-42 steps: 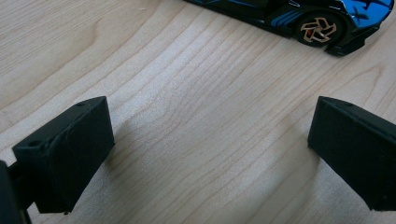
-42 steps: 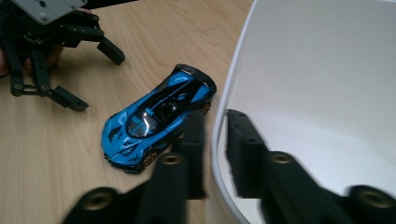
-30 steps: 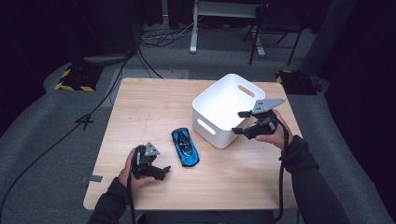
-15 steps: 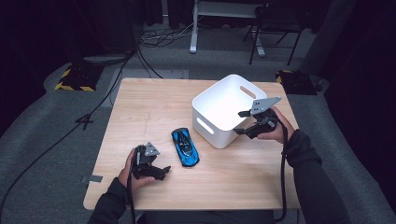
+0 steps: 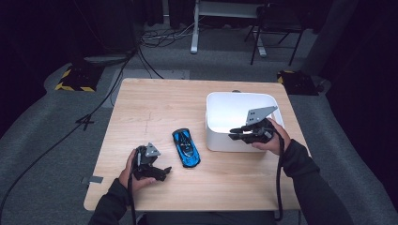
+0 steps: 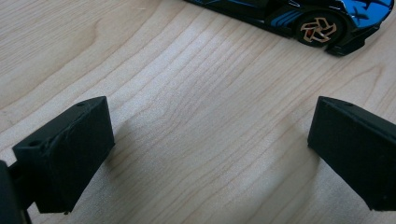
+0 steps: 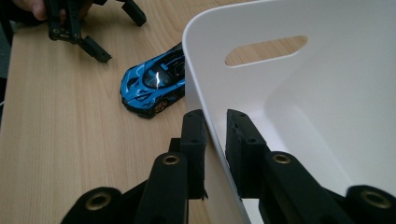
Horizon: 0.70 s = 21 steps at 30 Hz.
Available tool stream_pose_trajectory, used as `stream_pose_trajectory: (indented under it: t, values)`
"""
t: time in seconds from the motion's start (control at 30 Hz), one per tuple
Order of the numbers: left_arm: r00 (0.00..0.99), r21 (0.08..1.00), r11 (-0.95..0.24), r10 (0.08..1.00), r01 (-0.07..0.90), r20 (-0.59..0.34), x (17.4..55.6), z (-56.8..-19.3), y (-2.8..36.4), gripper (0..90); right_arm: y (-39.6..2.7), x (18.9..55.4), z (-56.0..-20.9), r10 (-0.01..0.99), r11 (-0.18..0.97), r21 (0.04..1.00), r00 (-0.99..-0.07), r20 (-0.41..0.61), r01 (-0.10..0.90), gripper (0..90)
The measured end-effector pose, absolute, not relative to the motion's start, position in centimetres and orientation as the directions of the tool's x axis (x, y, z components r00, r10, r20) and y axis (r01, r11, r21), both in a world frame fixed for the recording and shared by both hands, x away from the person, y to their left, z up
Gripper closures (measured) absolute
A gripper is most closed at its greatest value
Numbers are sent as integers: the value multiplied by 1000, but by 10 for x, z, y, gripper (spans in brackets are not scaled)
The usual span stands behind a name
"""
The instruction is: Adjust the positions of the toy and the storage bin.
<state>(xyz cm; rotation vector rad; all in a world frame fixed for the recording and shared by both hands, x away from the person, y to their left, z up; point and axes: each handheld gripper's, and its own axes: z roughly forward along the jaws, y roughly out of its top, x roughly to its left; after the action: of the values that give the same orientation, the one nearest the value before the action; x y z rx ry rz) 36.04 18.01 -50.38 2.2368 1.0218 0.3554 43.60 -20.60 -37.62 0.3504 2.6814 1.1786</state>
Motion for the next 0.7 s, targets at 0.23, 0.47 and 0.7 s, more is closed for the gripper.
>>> stream_pose_trajectory:
  t: [0.23, 0.47, 0.7]
  values:
    - [659, 656, -488, 751, 576, -20, 360, -504, 180, 6, -210, 423, -378, 367, 648, 748, -920, -141, 144, 630]
    - [660, 656, -488, 751, 576, -21, 360, -504, 180, 6, -251, 405, -369, 505, 553, 819, -843, -185, 152, 360]
    - [660, 656, -488, 751, 576, -20, 360, -504, 180, 6, -297, 391, -363, 628, 478, 863, -749, -210, 160, 206]
